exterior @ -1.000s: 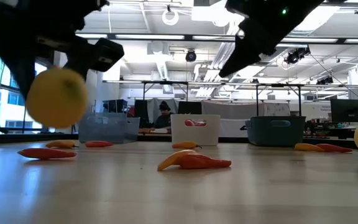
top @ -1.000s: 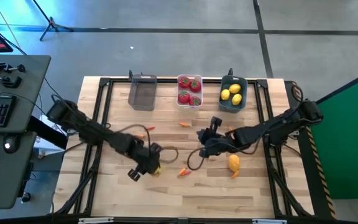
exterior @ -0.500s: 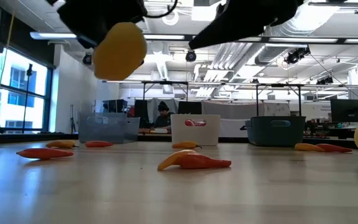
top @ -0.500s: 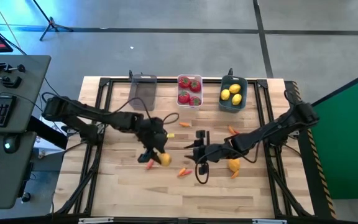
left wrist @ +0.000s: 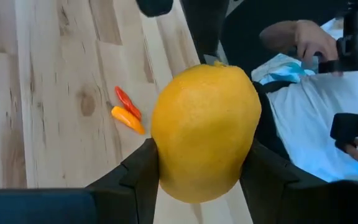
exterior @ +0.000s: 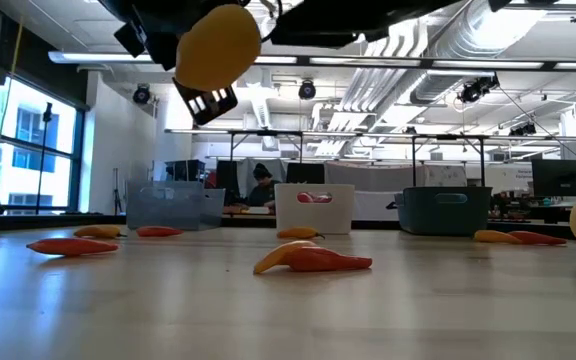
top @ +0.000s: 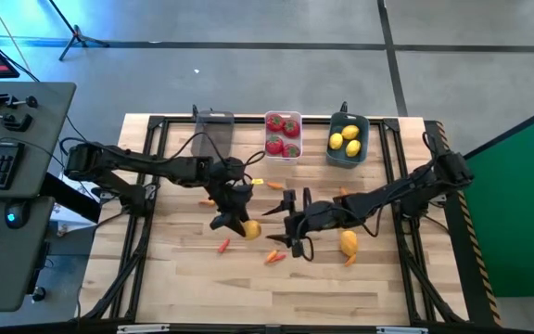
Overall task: Sort produce into baskets
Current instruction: Put the yellow lemon into the blue bin
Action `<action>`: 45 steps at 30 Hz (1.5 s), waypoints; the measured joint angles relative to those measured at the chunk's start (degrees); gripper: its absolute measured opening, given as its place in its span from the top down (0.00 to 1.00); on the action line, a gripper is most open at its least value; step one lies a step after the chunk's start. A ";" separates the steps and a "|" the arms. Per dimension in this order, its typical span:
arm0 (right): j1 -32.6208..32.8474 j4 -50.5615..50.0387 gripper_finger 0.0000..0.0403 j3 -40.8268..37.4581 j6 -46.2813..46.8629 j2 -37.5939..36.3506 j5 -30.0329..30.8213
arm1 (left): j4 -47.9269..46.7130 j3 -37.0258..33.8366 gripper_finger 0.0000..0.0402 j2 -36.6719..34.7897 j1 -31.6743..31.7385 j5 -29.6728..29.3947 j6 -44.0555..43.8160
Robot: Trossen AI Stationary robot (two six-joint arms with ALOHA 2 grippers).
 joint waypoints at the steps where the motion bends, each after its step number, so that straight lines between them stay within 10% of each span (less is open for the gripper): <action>1: -0.43 0.65 0.29 0.01 -0.03 0.00 -1.25 | 0.09 0.00 0.61 0.00 0.00 0.01 -0.24; 23: -3.95 -11.06 0.29 12.92 -5.37 7.09 -11.39 | 7.95 0.46 0.61 1.01 1.41 2.70 -8.70; 30: -3.89 -12.10 0.46 13.30 -4.91 7.11 -11.06 | 7.77 0.46 0.56 1.01 1.41 1.73 -6.70; 45: -3.51 -28.30 0.51 12.76 3.49 0.13 6.56 | 11.23 0.21 0.32 0.58 1.91 -18.60 17.72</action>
